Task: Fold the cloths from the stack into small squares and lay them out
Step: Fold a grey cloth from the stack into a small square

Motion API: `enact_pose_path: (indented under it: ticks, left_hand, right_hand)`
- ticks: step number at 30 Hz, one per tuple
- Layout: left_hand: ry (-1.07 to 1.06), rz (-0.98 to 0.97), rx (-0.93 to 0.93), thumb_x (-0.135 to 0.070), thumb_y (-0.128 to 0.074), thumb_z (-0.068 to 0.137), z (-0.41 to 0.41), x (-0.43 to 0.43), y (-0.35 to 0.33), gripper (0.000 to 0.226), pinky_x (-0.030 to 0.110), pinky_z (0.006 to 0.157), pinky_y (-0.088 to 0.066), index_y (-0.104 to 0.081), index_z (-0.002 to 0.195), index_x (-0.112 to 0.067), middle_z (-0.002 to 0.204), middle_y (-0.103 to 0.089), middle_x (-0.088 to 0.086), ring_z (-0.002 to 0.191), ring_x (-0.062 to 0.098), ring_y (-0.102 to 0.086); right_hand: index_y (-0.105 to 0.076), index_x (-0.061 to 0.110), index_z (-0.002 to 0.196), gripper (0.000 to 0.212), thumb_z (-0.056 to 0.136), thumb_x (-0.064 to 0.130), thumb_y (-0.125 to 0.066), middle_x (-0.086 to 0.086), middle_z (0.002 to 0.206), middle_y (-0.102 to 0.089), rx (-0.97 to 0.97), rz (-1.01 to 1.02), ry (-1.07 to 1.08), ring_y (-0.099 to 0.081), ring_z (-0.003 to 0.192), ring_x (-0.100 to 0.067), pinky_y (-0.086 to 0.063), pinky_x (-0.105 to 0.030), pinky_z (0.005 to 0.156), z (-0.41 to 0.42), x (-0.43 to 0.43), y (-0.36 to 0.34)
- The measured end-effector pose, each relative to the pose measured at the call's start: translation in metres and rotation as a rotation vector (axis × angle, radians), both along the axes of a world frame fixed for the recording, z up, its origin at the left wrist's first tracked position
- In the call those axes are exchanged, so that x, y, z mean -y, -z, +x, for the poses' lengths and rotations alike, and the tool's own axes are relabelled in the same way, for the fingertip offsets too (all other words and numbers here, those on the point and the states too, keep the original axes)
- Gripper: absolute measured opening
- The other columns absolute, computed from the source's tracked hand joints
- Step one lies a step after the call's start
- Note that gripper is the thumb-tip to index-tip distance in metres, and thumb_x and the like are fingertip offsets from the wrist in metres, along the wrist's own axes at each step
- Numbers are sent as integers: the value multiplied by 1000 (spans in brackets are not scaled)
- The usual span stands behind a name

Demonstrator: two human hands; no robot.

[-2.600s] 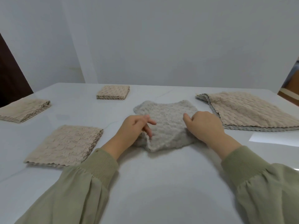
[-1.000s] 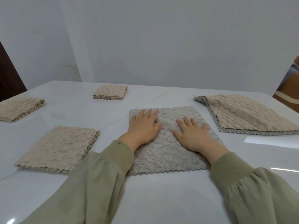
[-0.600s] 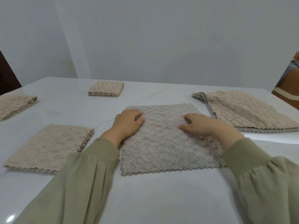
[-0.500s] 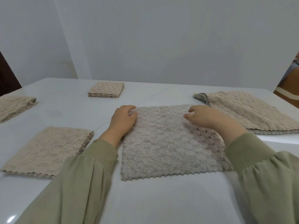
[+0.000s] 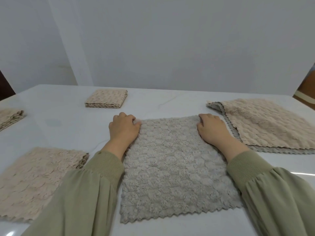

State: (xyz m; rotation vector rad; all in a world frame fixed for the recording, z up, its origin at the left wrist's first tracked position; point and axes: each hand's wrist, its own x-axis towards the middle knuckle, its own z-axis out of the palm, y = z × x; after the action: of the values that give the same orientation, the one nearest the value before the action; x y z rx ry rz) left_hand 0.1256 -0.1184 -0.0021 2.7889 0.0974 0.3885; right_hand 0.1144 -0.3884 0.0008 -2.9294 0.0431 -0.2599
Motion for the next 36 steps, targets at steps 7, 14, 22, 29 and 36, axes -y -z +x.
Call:
enact_pose_path:
  ticks: [7, 14, 22, 29, 36]
  left_hand:
    - [11, -223, 71, -15, -54, 88, -6, 0, -4, 6, 34, 75, -39, -56, 84, -19, 90, -59, 0, 91, 24, -53]
    - [23, -381, 149, -8, -60, 86, -11, 1, -6, 11, 25, 72, -37, -68, 91, -14, 88, -63, -2, 84, 15, -52]
    - [-47, -375, 256, -15, -59, 87, -13, 1, -8, 15, 25, 69, -38, -72, 92, -19, 85, -60, -2, 83, 18, -54]
    - [-90, -885, 193, -10, -55, 86, -22, 4, -17, 17, 27, 61, -51, -71, 88, -16, 67, -71, 0, 57, 12, -61]
    - [147, -1124, 337, -13, -50, 93, -29, 8, -36, 30, 6, 81, -44, -62, 120, -20, 110, -63, -13, 96, -9, -57]
  right_hand:
    - [-44, 9, 135, 45, 91, 17, -46, -16, 123, -53, 69, 51, 20, -42, 118, -35, -36, -43, 100, 0, 1, -3]
    - [-63, 0, 84, 15, 74, 1, -53, -12, 76, -50, 143, 112, 87, -48, 80, -31, -34, -30, 63, 4, 5, -6]
    - [-51, 6, 69, 11, 72, -4, -54, -14, 83, -51, 273, 52, 171, -47, 77, -29, -33, -31, 58, -5, 9, -12]
    - [-36, 12, 53, 30, 74, 2, -54, -9, 50, -42, 167, 380, 253, -37, 46, -22, -27, -23, 46, -9, 20, -29]
    - [-63, 14, 115, 34, 87, 3, -46, 3, 99, -61, 403, 871, 2, -56, 87, -8, -44, -17, 75, -19, -4, -48]
